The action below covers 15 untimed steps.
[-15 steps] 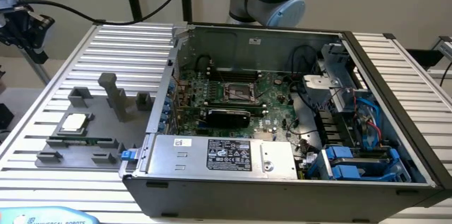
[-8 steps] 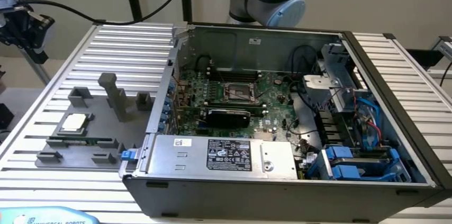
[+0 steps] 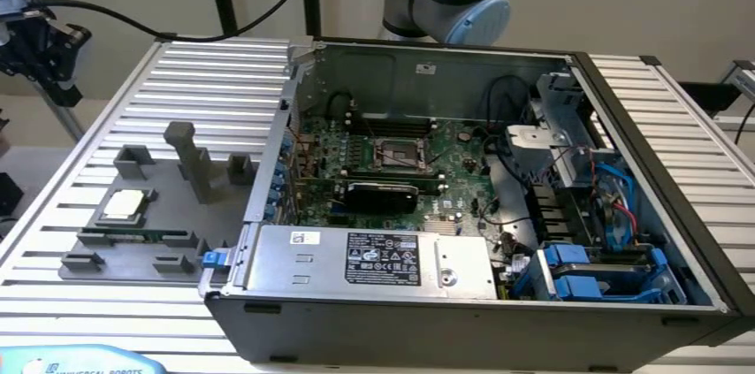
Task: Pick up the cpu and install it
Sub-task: 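Pick up the cpu and move it towards the insertion slot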
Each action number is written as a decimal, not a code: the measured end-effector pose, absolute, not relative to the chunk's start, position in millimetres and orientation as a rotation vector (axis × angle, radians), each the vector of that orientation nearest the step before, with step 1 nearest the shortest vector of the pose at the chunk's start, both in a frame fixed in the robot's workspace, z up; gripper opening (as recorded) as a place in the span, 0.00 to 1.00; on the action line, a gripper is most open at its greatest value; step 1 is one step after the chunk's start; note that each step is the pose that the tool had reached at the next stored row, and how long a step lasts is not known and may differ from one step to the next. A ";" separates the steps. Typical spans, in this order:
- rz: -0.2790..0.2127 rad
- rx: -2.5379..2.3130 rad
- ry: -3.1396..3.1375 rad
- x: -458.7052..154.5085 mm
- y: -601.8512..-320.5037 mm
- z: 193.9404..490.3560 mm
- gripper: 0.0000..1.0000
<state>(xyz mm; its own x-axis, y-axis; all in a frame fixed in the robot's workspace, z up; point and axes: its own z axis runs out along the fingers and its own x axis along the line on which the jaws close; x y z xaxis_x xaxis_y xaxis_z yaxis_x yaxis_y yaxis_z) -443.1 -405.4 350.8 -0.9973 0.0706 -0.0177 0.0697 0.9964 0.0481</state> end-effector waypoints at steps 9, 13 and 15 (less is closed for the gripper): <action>0.074 0.110 3.119 -443.1 -405.4 350.8 0.53; 0.074 0.110 3.119 -443.2 -405.4 349.7 0.65; 0.074 0.110 3.120 -442.4 -405.7 346.1 0.65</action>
